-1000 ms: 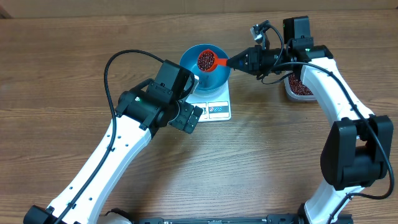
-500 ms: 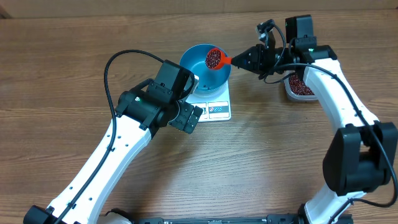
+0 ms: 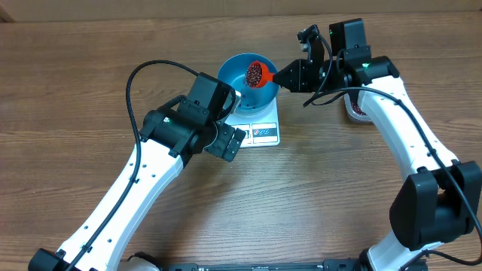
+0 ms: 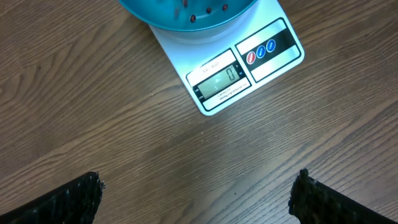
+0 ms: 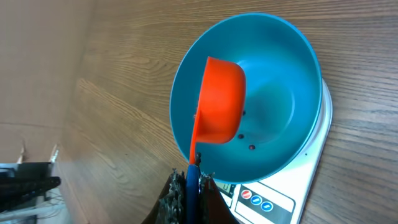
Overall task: Scoop item into bowl and weigh 150g on scale
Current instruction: 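Tilt the scoop to pour beans into the teal bowl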
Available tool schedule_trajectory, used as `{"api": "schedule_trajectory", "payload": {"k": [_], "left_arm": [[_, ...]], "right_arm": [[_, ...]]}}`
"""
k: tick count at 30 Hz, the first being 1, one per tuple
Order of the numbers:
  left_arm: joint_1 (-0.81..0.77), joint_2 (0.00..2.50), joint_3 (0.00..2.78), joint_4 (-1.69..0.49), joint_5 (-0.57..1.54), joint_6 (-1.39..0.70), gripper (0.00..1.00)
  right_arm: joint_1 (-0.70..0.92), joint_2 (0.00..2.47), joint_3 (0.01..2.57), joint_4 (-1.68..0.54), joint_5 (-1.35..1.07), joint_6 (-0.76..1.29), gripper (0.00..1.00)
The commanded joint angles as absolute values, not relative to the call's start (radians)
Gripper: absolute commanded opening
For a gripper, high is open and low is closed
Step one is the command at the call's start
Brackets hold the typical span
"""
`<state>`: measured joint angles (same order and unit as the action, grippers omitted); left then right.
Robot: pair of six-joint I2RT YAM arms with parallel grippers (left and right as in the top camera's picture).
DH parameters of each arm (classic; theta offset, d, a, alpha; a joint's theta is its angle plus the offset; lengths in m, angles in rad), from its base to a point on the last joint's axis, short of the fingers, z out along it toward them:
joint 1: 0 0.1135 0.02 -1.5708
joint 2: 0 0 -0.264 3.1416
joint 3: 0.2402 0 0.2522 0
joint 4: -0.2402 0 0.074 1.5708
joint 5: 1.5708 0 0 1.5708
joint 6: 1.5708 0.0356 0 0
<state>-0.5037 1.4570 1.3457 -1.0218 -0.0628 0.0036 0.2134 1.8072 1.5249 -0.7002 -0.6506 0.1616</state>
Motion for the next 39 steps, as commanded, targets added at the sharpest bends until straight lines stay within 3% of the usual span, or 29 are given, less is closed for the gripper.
{"api": "schedule_trajectory", "payload": {"k": [1, 30, 34, 39], "left_arm": [[-0.504, 1.445, 1.341, -1.021, -0.051, 0.02, 1.0], [-0.504, 1.445, 1.341, -1.021, -0.051, 0.02, 1.0], [-0.504, 1.445, 1.341, -1.021, -0.051, 0.019, 1.0], [-0.504, 1.444, 1.341, -1.021, -0.051, 0.02, 1.0]], "right_arm": [[0.22, 1.757, 1.554, -0.698, -0.618, 0.148, 0.03], [0.249, 1.757, 1.554, -0.71, -0.577, 0.146, 0.03], [0.265, 1.753, 1.554, -0.71, -0.575, 0.069, 0.04], [0.296, 1.734, 1.554, -0.703, -0.467, 0.07, 0.03]]}}
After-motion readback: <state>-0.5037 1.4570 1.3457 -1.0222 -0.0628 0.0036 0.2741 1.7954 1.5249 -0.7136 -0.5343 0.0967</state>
